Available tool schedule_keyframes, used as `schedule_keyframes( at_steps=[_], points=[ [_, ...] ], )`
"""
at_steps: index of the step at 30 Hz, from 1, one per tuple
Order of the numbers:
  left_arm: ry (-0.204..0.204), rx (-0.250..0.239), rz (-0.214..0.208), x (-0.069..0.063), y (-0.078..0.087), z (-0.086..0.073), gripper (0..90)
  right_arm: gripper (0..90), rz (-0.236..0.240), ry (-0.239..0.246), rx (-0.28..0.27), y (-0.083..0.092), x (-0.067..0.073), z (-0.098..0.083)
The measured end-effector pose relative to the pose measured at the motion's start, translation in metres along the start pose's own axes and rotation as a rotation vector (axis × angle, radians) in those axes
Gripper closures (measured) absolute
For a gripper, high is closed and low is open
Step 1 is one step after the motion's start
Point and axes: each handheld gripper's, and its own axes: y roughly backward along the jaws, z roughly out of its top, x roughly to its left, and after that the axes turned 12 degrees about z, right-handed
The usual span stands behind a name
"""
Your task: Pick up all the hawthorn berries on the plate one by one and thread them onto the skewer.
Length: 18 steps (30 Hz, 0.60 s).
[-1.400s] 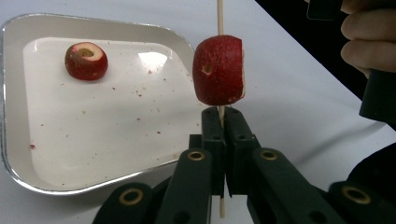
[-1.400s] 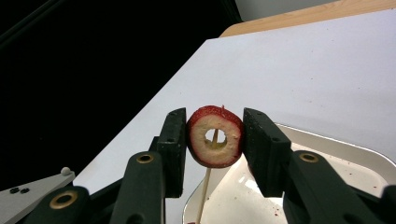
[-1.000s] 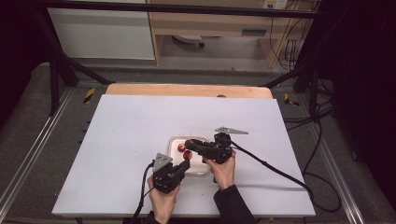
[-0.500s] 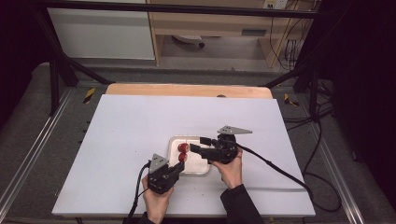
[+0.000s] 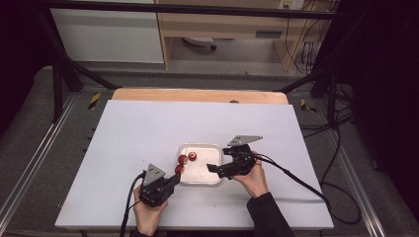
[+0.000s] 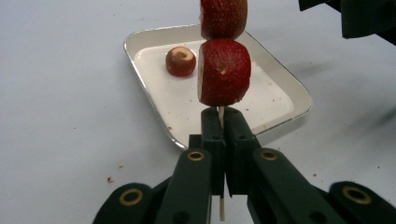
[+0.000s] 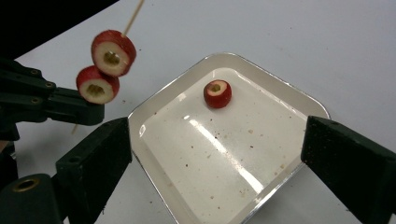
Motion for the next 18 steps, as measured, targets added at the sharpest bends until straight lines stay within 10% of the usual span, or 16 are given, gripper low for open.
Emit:
schedule_keyframes(
  at_steps=[18],
  points=[
    [-0.025, 0.019, 0.012, 0.024, 0.01, -0.008, 88.1, 6.3, -0.071, -0.06, 0.121, -0.024, -0.002, 0.017]
  ],
)
